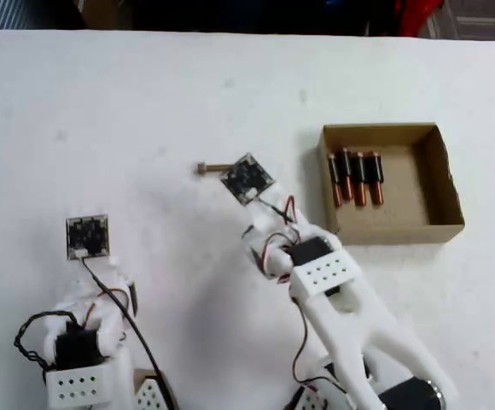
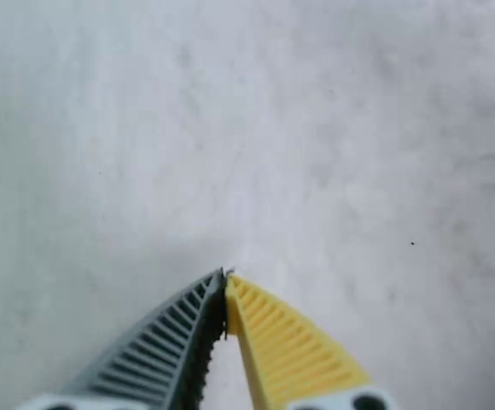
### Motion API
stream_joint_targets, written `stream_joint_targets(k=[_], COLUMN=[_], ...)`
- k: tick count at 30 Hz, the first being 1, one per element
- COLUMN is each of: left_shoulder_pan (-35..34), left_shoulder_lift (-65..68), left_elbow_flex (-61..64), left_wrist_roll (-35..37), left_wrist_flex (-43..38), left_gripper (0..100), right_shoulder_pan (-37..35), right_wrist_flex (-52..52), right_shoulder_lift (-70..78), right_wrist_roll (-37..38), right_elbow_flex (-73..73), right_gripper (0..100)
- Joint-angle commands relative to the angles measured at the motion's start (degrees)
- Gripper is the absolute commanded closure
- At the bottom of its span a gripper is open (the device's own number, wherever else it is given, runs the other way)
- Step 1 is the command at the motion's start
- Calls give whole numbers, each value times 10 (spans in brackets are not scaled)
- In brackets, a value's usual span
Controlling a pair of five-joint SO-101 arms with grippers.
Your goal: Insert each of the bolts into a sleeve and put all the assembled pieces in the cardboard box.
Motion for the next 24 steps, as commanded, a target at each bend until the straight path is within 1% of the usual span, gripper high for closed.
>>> stream_joint_targets(k=[1,6,15,18,24], left_shoulder_pan=[-1,-1,0,0,0], left_shoulder_lift=[-3,-3,-3,-3,-3], left_elbow_flex=[0,0,0,0,0], left_wrist_roll=[-7,-7,-7,-7,-7], left_wrist_flex=[0,-1,-1,-1,-1], left_gripper=[976,976,976,976,976], right_shoulder_pan=[-1,-9,-17,-33,-44], right_wrist_flex=[-36,-69,-71,-67,-58], right_shoulder_lift=[19,64,77,78,79], right_wrist_roll=[5,6,7,39,43], right_elbow_flex=[-5,-5,-8,-5,5], right_gripper=[978,977,977,974,864])
